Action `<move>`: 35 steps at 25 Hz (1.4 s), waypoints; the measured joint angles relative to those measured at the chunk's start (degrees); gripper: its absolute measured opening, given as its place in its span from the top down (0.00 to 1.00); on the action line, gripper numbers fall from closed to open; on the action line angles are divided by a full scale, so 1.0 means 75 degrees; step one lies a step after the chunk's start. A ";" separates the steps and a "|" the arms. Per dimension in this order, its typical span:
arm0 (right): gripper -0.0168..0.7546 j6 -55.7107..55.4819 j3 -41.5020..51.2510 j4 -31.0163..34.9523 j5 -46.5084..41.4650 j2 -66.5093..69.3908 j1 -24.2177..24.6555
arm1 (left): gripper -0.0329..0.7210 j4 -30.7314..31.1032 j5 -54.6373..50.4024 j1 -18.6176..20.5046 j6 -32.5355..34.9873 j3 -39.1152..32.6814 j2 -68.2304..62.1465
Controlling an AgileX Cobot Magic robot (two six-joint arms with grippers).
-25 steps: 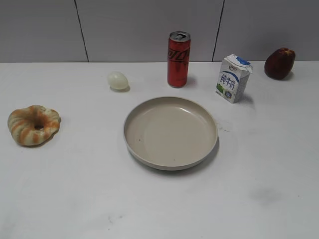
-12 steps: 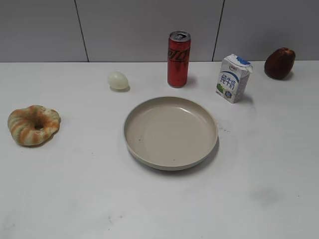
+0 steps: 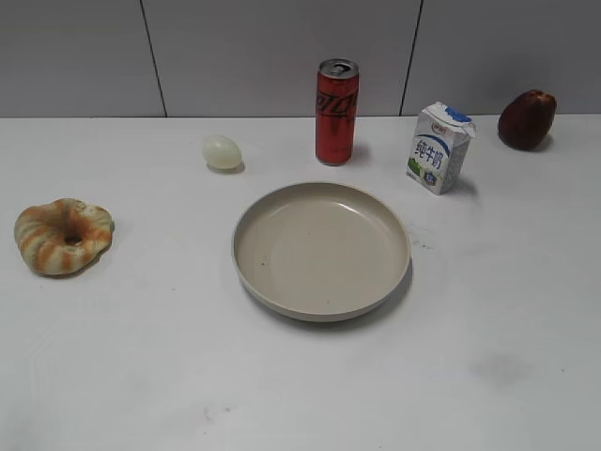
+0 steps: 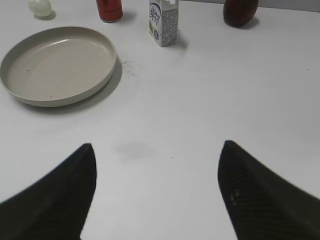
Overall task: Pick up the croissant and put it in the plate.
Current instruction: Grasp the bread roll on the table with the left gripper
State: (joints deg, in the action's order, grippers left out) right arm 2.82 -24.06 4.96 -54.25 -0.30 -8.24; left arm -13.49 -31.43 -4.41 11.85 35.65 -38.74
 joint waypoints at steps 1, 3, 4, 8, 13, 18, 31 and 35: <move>0.24 0.0000 0.0000 0.0000 0.0000 0.0000 0.0000 | 0.10 -0.0050 0.0015 0.0000 0.0000 0.0161 -0.0449; 0.24 0.0000 0.0000 0.0000 0.0000 0.0000 0.0000 | 0.09 -0.0078 -0.0035 0.0000 -0.0009 0.0519 -0.1297; 0.24 0.0000 0.0000 0.0000 0.0000 0.0000 0.0000 | 0.09 -0.0078 -0.0073 0.0000 -0.0014 0.0747 -0.1785; 0.24 0.0000 0.0000 0.0000 0.0000 0.0000 0.0000 | 0.11 -0.0022 -0.0462 0.0000 -0.0017 0.1737 -0.3762; 0.24 0.0000 0.0000 0.0000 0.0000 0.0000 0.0000 | 0.14 0.0217 -0.1307 0.0000 -0.0017 0.3144 -0.6045; 0.24 0.0000 0.0000 0.0000 0.0000 0.0000 0.0000 | 0.15 0.0549 -0.1726 0.0000 -0.0017 0.4356 -0.7929; 0.24 0.0000 0.0000 0.0000 0.0000 0.0000 0.0000 | 0.08 0.1042 -0.1881 0.0000 -0.0017 0.5193 -1.0335; 0.24 0.0000 0.0000 0.0000 0.0000 0.0000 0.0000 | 0.12 0.1049 -0.1759 0.0014 -0.0024 0.5201 -1.0556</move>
State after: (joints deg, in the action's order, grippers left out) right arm 2.82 -24.06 4.96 -54.25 -0.30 -8.24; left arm -5.62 -44.62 -4.30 11.67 74.66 -117.91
